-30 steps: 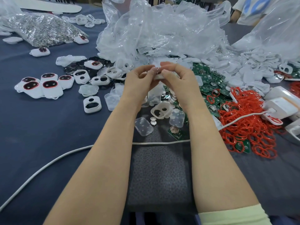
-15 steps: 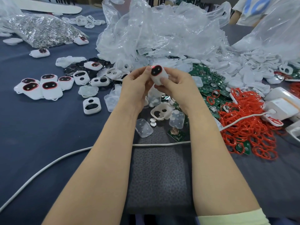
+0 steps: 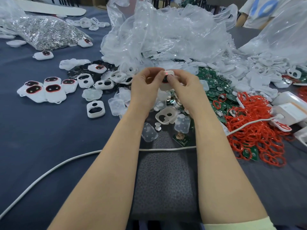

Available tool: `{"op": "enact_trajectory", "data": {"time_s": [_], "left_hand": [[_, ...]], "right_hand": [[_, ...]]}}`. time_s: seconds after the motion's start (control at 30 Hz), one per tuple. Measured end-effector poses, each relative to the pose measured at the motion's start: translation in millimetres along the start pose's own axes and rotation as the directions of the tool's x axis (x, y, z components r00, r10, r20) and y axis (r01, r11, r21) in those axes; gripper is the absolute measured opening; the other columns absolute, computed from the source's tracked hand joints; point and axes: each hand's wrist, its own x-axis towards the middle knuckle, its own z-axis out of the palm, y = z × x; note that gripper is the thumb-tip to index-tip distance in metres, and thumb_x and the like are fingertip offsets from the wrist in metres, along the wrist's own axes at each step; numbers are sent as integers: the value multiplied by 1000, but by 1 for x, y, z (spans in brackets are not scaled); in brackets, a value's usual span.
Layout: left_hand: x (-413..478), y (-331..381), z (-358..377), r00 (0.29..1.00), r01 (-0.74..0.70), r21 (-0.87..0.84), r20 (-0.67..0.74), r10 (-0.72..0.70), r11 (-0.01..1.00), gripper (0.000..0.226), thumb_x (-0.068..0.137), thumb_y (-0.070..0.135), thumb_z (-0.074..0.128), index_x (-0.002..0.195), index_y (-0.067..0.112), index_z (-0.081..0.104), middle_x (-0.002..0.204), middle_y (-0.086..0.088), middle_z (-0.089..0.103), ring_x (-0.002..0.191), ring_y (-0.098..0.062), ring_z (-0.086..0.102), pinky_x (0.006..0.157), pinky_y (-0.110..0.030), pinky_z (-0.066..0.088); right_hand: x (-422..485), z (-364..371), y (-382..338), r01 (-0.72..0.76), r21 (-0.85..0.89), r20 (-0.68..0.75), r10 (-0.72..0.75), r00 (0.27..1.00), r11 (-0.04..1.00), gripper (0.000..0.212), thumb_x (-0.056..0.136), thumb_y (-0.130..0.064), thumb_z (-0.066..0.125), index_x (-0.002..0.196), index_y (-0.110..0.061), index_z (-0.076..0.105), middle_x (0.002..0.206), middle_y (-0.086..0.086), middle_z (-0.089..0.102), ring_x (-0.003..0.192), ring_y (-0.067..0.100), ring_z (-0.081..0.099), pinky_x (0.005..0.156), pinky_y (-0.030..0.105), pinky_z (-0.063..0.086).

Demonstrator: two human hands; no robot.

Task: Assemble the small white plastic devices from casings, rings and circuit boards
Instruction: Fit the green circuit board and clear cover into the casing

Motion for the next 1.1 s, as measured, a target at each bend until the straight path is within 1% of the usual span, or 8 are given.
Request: {"op": "enact_trajectory", "data": {"time_s": [0.1, 0.17, 0.37, 0.67, 0.77, 0.87, 1.0, 1.1], "left_hand": [[-1, -1, 0, 998, -29, 13, 61, 28, 1000, 5, 90, 14, 66, 95, 15, 67, 85, 6, 69, 79, 0, 64, 76, -14, 50], [0, -3, -1, 997, -28, 70, 80, 23, 997, 6, 91, 14, 65, 96, 14, 67, 86, 5, 69, 79, -1, 64, 74, -13, 49], [4, -7, 0, 992, -112, 364, 99, 81, 925, 15, 95, 20, 58, 105, 9, 63, 98, -1, 67, 94, -14, 62, 86, -25, 48], [0, -7, 4, 972, -234, 441, 74, 225, 866, 15, 95, 20, 58, 102, 7, 63, 90, 4, 61, 80, -4, 54, 69, -2, 37], [-1, -7, 6, 968, -247, 441, 65, 243, 863, 14, 95, 19, 58, 101, 8, 62, 90, 4, 61, 83, -6, 55, 71, -3, 38], [-2, -4, 7, 974, -225, 388, 53, 222, 894, 10, 94, 21, 61, 97, 12, 64, 89, 4, 64, 84, -7, 59, 76, -7, 42], [-2, 4, 0, 993, 8, -86, 119, 3, 996, 16, 96, 22, 58, 95, 10, 68, 95, -14, 70, 91, -21, 64, 95, -36, 51], [0, 2, -2, 986, 85, -74, 150, -73, 994, 21, 95, 29, 58, 105, 13, 65, 97, -3, 67, 96, -18, 64, 98, -38, 51]], "right_hand": [[0, -1, 0, -45, 195, -38, 54, 998, 980, 8, 95, -19, 57, 100, -17, 63, 66, -7, 62, 49, -1, 49, 48, 15, 38], [-1, 1, 2, -64, 212, -18, 70, 997, 975, 5, 95, -16, 57, 98, -15, 61, 67, -5, 60, 47, 2, 49, 45, 15, 38], [-4, 5, 3, -94, 265, 2, 97, 995, 960, 12, 96, -12, 54, 106, -8, 59, 81, 3, 62, 53, 2, 57, 52, 17, 46], [-4, 7, 1, -106, 422, 30, 103, 994, 900, 9, 96, -13, 55, 91, -12, 62, 74, 2, 64, 65, 8, 60, 61, 20, 52], [-4, 12, 0, -111, 444, 9, 120, 993, 889, 9, 95, -11, 55, 89, -13, 60, 76, 3, 63, 68, 11, 60, 69, 27, 56], [-4, 14, -1, -98, 500, -15, 122, 992, 860, 8, 96, -9, 53, 91, -12, 58, 78, 4, 62, 70, 14, 60, 68, 27, 55], [-4, 6, -3, -94, 629, 13, 111, 994, 772, 16, 99, -9, 46, 97, -13, 61, 76, 2, 57, 57, 7, 44, 53, 17, 39], [-3, 3, -4, -135, 746, 102, 88, 991, 653, 25, 100, -8, 40, 98, -11, 65, 68, -3, 60, 51, 6, 40, 50, 16, 36]]}}
